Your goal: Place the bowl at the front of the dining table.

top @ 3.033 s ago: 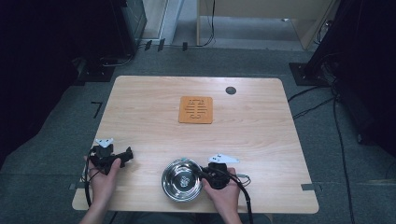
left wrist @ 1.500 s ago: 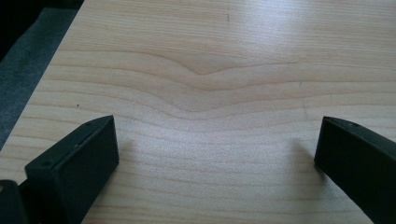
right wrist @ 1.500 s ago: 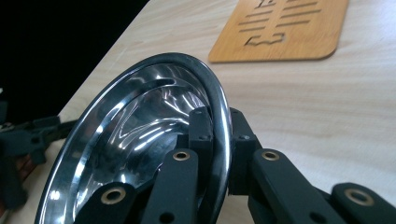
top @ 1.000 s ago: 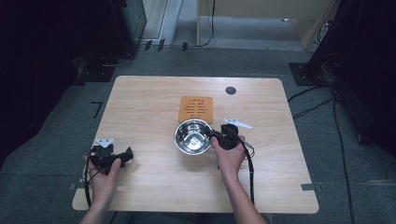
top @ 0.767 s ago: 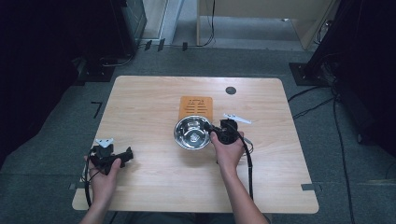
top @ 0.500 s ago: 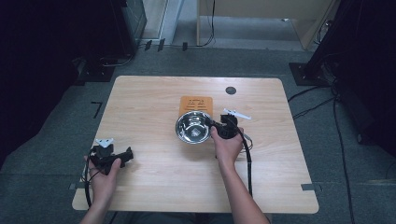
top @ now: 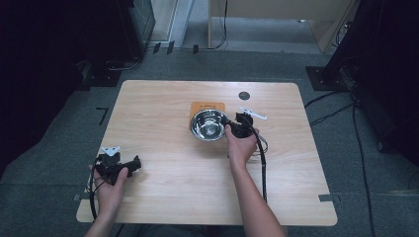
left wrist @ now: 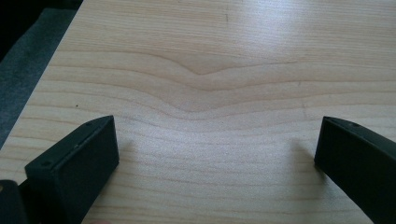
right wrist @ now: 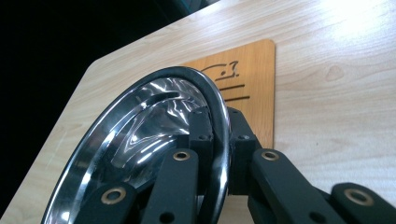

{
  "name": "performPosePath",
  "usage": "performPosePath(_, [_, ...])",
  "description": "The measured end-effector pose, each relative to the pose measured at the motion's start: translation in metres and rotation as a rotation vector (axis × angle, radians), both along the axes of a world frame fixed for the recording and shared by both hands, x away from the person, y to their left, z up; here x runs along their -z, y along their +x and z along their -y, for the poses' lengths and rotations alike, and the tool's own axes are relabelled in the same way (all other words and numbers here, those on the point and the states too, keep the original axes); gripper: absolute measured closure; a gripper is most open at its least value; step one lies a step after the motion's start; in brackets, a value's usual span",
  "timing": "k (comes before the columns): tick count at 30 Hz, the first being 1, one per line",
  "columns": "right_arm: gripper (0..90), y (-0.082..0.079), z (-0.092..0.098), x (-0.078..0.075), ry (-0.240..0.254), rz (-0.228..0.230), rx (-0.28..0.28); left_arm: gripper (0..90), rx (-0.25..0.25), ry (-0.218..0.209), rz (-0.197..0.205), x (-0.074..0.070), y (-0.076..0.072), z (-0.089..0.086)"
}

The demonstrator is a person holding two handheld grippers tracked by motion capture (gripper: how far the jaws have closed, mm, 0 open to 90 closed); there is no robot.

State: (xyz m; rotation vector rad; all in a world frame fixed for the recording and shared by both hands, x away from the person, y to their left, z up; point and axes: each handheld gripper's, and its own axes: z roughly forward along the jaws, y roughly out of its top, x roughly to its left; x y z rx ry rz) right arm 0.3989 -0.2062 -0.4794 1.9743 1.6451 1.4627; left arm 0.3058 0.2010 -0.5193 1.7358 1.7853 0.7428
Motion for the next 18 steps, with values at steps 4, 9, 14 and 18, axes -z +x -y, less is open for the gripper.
performPosePath(4, [84.9,0.009,-0.003,0.003,0.016,0.001,0.038,0.0,0.000,0.000,0.001,0.000,0.000,0.000])
performPosePath(9, [84.9,0.019,-0.007,0.009,0.050,0.004,0.090,0.0,0.001,0.000,0.001,0.000,0.000,0.000])
performPosePath(14, [84.9,0.030,-0.014,0.014,0.035,0.003,0.122,0.0,0.001,-0.001,0.001,0.000,0.000,0.000])
performPosePath(18, [84.9,0.039,-0.018,0.018,0.017,0.007,0.150,0.0,0.001,-0.001,0.001,0.000,0.000,0.000])
